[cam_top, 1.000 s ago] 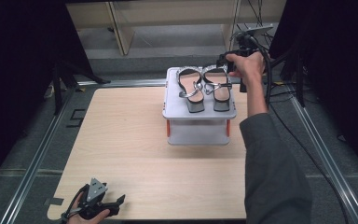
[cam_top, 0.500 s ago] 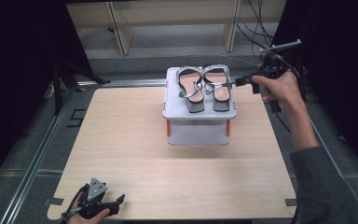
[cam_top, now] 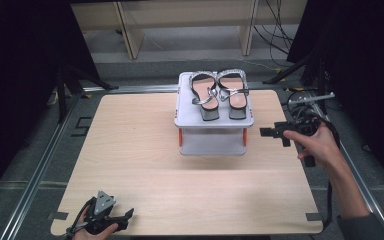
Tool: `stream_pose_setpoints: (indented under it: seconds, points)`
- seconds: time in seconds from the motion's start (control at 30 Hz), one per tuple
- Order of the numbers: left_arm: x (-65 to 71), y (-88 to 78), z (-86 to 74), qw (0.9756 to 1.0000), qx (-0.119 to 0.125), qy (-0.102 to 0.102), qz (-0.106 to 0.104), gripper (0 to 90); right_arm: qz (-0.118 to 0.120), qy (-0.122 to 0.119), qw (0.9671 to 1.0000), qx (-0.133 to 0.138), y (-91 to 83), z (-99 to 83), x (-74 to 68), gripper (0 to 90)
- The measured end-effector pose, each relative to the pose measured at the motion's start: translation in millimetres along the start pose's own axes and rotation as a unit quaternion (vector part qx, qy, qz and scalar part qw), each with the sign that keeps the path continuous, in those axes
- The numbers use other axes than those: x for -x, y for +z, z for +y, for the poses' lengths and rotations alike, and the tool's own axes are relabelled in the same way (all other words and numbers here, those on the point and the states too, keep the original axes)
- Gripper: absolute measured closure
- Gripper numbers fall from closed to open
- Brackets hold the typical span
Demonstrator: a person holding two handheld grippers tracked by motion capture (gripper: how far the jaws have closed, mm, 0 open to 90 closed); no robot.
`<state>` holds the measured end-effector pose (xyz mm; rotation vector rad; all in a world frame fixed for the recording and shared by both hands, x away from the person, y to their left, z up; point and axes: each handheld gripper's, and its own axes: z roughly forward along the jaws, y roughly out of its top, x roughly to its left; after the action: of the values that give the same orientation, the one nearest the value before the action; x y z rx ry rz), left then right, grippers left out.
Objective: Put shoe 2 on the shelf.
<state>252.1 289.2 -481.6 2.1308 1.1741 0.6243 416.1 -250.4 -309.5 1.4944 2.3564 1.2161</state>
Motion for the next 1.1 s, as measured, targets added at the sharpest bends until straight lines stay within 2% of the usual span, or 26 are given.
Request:
stream_pose_setpoints:
  seconds: [0.07, 0.17, 0.2, 0.23, 0.27, 0.33, 0.37, 0.43, 0.47, 0.53, 0.57, 0.67, 0.7, 0.8, 0.9, 0.97, 1.03, 1.07, 1.1]
  points:
    - [2.7, -1.3, -0.9, 0.9998, 0.000, -0.021, -0.003, 17.5, -0.004, -0.025, 0.9997, -0.002, 3.4, -13.6, -4.2, 28.1]
    - [2.8, -1.3, -0.8, 0.9998, 0.001, -0.020, -0.004, 17.5, 0.011, -0.029, 0.9995, -0.003, 10.1, -34.8, -12.3, 28.0]
    - [0.7, 0.0, 0.2, 1.0000, 0.002, -0.002, -0.001, 17.5, 0.019, -0.026, 0.9994, -0.009, 12.6, -41.5, -15.0, 27.9]
    - [0.6, -0.2, 0.1, 1.0000, 0.001, 0.000, -0.001, 17.5, 0.018, -0.033, 0.9993, -0.004, 15.9, -47.9, -16.3, 27.8]
    - [1.3, -0.6, -0.2, 1.0000, 0.000, -0.006, 0.001, 17.4, 0.019, -0.036, 0.9991, -0.013, 18.7, -54.6, -18.2, 27.6]
    - [0.9, -0.9, -0.2, 1.0000, -0.001, -0.006, 0.001, 17.5, 0.016, -0.057, 0.9982, -0.009, 22.8, -63.8, -19.8, 27.6]
    - [0.6, -0.8, -0.2, 1.0000, 0.000, -0.005, 0.001, 17.5, 0.014, -0.053, 0.9984, -0.014, 24.2, -68.1, -23.5, 27.1]
    - [0.8, -0.7, -0.2, 1.0000, -0.001, -0.005, 0.000, 17.5, 0.013, -0.070, 0.9973, -0.017, 26.9, -75.3, -27.6, 26.8]
    - [-0.2, -0.4, 0.1, 1.0000, 0.000, 0.003, -0.002, 17.5, 0.022, -0.063, 0.9976, -0.019, 28.3, -78.5, -30.5, 26.9]
    - [2.2, -0.2, -0.6, 0.9999, 0.002, -0.012, -0.002, 17.5, 0.032, -0.069, 0.9970, -0.016, 30.7, -84.8, -33.8, 27.2]
    - [4.2, -0.4, -1.0, 0.9996, 0.005, -0.025, -0.007, 17.5, 0.033, -0.070, 0.9970, -0.013, 31.8, -87.9, -36.3, 27.3]
    - [4.3, -0.6, -1.1, 0.9997, 0.004, -0.025, -0.006, 17.5, 0.042, -0.079, 0.9960, -0.003, 36.3, -98.1, -38.8, 27.2]
    - [4.4, -0.6, -1.1, 0.9996, 0.004, -0.026, -0.006, 17.5, 0.045, -0.079, 0.9958, -0.009, 38.0, -101.7, -40.4, 27.3]
    - [3.5, -1.9, -0.6, 0.9998, -0.001, -0.017, -0.007, 17.5, 0.055, -0.078, 0.9955, -0.003, 42.6, -113.6, -43.2, 27.2]
    - [3.4, -2.0, -0.6, 0.9998, 0.000, -0.017, -0.007, 17.5, 0.042, -0.090, 0.9950, -0.002, 48.1, -125.1, -41.0, 27.0]
    - [2.7, -2.0, -0.3, 0.9999, 0.001, -0.009, -0.010, 17.5, 0.053, -0.075, 0.9958, -0.006, 52.0, -131.0, -39.1, 27.0]
    - [1.0, -1.7, 0.6, 1.0000, 0.002, 0.005, -0.003, 17.5, 0.054, -0.067, 0.9962, 0.003, 55.6, -135.2, -36.9, 26.3]
    - [2.5, -2.4, 0.0, 0.9999, 0.005, -0.009, -0.009, 17.5, 0.052, -0.074, 0.9959, 0.002, 56.6, -137.2, -35.1, 25.1]
    - [1.8, -2.1, 0.2, 1.0000, 0.003, -0.002, -0.003, 17.4, 0.053, -0.077, 0.9957, 0.002, 58.3, -139.5, -34.1, 24.7]
